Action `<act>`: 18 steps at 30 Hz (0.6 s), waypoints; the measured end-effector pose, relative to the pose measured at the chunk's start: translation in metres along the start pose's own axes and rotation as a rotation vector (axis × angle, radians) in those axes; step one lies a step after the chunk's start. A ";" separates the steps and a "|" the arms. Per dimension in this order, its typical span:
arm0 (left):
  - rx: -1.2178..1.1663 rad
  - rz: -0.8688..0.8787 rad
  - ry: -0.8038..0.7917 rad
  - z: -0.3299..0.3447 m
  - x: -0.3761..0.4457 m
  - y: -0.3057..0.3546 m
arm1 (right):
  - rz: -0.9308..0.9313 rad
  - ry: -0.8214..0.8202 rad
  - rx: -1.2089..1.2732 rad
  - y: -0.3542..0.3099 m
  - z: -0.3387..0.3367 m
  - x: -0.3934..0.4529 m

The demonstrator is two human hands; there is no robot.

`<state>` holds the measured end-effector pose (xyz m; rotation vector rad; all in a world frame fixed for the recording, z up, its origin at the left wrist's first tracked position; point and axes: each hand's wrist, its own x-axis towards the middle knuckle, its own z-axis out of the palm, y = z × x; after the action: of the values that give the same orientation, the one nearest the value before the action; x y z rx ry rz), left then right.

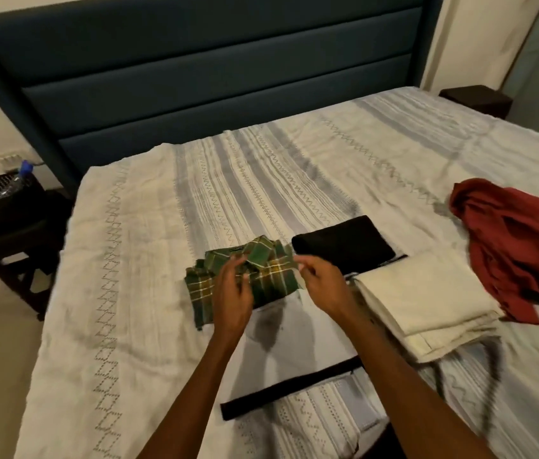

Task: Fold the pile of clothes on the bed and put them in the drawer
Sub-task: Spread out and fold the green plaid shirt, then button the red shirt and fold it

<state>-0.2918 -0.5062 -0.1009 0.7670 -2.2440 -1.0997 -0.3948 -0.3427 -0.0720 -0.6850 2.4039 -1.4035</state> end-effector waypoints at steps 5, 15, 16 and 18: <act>-0.178 0.184 -0.221 0.058 -0.012 0.104 | -0.104 0.399 0.152 0.008 -0.097 -0.033; -0.095 0.545 -0.794 0.225 -0.108 0.296 | 0.365 0.925 -0.165 0.152 -0.300 -0.156; -0.027 0.515 -0.862 0.247 -0.117 0.306 | 0.451 0.904 -0.220 0.170 -0.312 -0.166; 0.101 0.494 -0.967 0.292 -0.133 0.316 | 0.551 0.833 -0.289 0.206 -0.328 -0.183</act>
<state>-0.4728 -0.1012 -0.0246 -0.4181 -3.0219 -1.2434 -0.4429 0.0828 -0.0902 0.6363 3.0754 -1.2378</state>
